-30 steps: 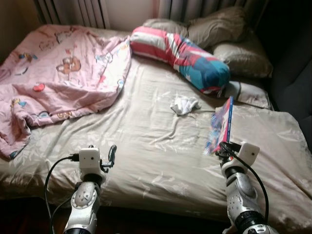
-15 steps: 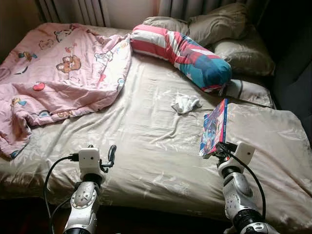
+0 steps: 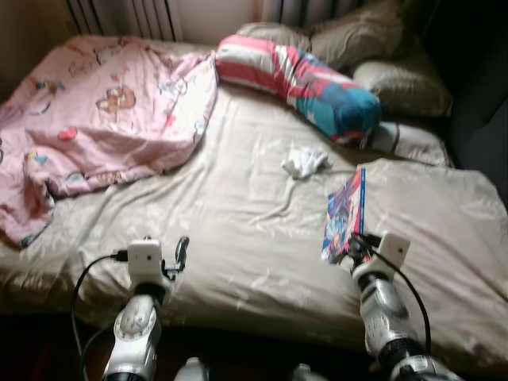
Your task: Clean up the room
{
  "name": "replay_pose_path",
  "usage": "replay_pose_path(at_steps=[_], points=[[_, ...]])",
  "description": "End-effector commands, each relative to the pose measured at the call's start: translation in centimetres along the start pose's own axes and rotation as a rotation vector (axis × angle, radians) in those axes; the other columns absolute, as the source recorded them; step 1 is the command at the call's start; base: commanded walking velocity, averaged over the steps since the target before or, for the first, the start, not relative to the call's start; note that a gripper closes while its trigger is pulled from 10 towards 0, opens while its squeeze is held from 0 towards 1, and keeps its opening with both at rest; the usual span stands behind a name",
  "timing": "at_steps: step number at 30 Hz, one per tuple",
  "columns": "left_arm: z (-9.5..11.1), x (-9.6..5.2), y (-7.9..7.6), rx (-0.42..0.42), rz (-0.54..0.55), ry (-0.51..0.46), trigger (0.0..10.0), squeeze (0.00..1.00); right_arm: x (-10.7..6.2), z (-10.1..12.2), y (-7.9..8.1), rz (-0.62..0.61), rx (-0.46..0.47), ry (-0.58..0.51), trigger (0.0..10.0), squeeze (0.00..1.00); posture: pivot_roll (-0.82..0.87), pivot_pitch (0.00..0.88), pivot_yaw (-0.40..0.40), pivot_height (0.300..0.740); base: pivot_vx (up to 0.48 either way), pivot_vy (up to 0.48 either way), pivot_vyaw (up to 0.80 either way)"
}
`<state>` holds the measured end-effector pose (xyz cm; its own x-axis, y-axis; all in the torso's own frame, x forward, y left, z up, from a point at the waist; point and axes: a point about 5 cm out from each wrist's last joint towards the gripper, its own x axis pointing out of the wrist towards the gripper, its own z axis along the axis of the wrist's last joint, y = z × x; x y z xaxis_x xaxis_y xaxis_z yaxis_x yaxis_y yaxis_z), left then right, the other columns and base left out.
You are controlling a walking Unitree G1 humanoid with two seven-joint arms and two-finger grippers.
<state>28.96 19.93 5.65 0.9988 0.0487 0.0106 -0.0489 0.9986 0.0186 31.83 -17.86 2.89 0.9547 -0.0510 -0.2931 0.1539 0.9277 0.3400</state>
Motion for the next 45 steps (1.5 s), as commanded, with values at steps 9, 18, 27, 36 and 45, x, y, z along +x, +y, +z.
replay_pose_path(at_steps=[9, 18, 27, 36, 45], points=[[-0.1, -0.1, 0.2, 0.003, -0.011, 0.018, 10.0, 0.0, 1.4, 1.5, 1.6, 0.082, 0.216, 0.081, 10.0, 0.0, 0.12, 0.181, -0.043, 0.641, 0.0, 0.0, 0.0], [0.1, -0.6, 1.0, 0.027, -0.016, 0.018, 10.0, 0.0, 2.2, 3.2, 2.3, 0.161, 0.264, 0.112, 10.0, 0.0, 0.16, 0.196, -0.021, 0.641, 0.0, 0.0, 0.0], [0.1, -1.7, 1.7, 0.053, -0.031, 0.031, 10.0, 0.0, 2.3, 3.5, 2.5, 0.189, 0.222, 0.114, 10.0, 0.0, 0.19, 0.227, 0.017, 0.641, 0.0, 0.0, 0.0], [0.6, -1.2, 1.2, 0.067, -0.056, 0.023, 10.0, 0.0, 2.1, 3.5, 2.4, 0.193, 0.243, 0.04, 10.0, 0.0, 0.17, 0.227, 0.032, 0.641, 0.0, 0.0, 0.0], [0.6, -0.8, 0.8, 0.057, -0.066, 0.025, 10.0, 0.0, 1.6, 2.9, 1.4, 0.178, 0.267, -0.017, 10.0, 0.0, 0.15, 0.196, 0.026, 0.641, 0.226, 0.0, 0.0]])
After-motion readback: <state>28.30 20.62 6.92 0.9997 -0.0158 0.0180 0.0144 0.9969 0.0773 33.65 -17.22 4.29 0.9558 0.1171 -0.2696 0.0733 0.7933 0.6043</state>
